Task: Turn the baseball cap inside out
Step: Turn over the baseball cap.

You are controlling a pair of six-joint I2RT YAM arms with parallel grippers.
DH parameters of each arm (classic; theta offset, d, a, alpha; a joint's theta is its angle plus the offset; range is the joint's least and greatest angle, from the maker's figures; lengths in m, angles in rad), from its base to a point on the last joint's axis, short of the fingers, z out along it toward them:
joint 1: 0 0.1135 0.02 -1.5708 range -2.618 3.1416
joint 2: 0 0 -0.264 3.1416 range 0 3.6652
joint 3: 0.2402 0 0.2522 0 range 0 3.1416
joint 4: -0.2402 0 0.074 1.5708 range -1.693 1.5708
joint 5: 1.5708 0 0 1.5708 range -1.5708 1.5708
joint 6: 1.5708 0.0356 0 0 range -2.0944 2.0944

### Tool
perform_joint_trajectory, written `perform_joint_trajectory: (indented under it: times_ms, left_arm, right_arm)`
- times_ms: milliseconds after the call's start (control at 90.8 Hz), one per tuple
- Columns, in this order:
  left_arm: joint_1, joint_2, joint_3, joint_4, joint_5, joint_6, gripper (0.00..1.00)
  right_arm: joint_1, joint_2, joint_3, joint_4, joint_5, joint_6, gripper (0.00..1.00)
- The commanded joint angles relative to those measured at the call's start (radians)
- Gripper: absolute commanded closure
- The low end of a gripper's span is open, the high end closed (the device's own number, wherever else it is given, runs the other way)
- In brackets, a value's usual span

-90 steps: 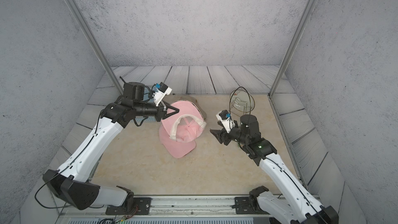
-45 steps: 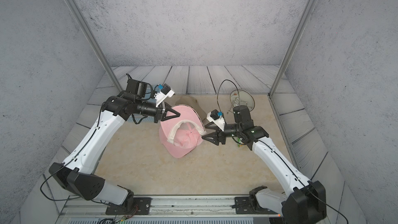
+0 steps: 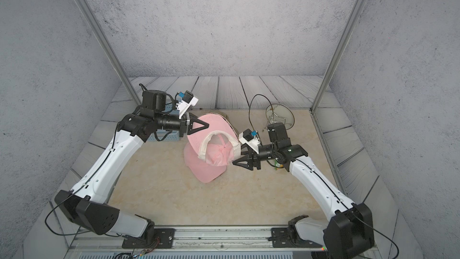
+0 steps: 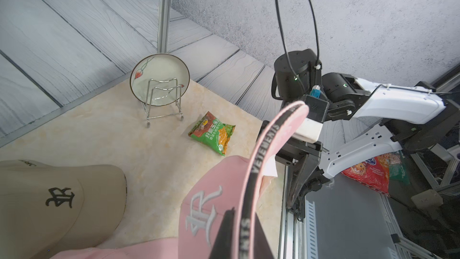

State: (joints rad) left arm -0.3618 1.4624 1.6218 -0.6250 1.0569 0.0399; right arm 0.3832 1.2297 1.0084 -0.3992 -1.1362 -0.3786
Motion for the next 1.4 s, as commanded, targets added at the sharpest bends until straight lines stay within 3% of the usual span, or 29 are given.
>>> perform_joint_trajectory:
  times_ms: [0, 187, 352, 451, 528, 727, 804, 881, 1035, 1387]
  left_arm:
    - [0.009, -0.04, -0.019, 0.146, 0.095, -0.077, 1.0]
    - [0.009, -0.044, -0.046, 0.254, 0.19, -0.171, 1.0]
    - [0.009, -0.053, -0.065, 0.326, 0.197, -0.24, 1.0]
    - [0.011, -0.057, -0.081, 0.411, 0.167, -0.32, 1.0]
    - [0.012, -0.063, -0.082, 0.426, 0.076, -0.358, 1.0]
    - [0.011, -0.123, -0.178, 0.527, -0.277, -0.471, 1.0]
    - [0.011, -0.153, -0.238, 0.595, -0.369, -0.529, 1.0]
    - [0.01, -0.169, -0.281, 0.651, -0.405, -0.585, 1.0]
    - [0.011, -0.17, -0.312, 0.707, -0.455, -0.7, 1.0]
    - [0.011, -0.18, -0.359, 0.777, -0.634, -0.822, 1.0]
  right_arm:
    - [0.008, 0.025, -0.009, 0.03, -0.038, 0.042, 0.51]
    - [0.011, 0.055, -0.022, 0.119, 0.0, 0.103, 0.7]
    - [0.01, 0.055, -0.05, 0.207, 0.053, 0.183, 0.87]
    - [0.011, 0.049, -0.072, 0.237, 0.107, 0.222, 0.93]
    - [0.011, 0.036, -0.081, 0.226, 0.23, 0.262, 1.0]
    - [0.01, 0.004, -0.108, 0.215, 0.868, 0.564, 1.0]
    - [0.011, 0.01, -0.098, 0.154, 1.095, 0.697, 1.0]
    - [0.011, 0.028, -0.09, 0.098, 1.231, 0.774, 1.0]
    - [0.01, 0.089, -0.077, 0.021, 1.336, 0.826, 1.0]
    - [0.011, 0.202, -0.075, -0.059, 1.31, 0.793, 0.83]
